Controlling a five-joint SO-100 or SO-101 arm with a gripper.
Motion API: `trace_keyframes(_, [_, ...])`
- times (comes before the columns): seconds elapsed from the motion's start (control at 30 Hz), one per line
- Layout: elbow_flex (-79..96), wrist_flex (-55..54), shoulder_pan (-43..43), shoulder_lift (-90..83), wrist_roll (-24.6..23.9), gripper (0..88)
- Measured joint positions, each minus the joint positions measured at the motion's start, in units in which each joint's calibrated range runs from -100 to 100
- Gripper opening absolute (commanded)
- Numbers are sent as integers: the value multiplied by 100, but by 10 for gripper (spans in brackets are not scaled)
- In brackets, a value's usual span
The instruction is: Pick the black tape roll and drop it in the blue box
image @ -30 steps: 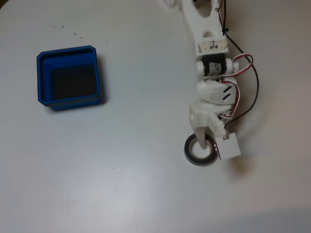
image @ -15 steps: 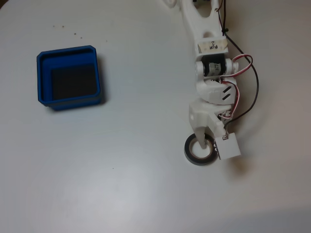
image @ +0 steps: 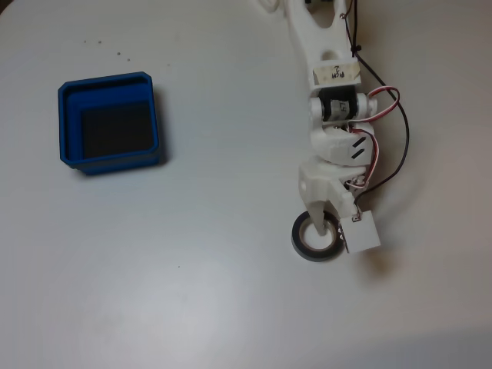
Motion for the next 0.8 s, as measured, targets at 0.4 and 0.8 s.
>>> trace_keyframes(0.4, [0, 0, 0, 0, -8, 5])
trace_keyframes(0.8, [0, 0, 0, 0, -8, 3])
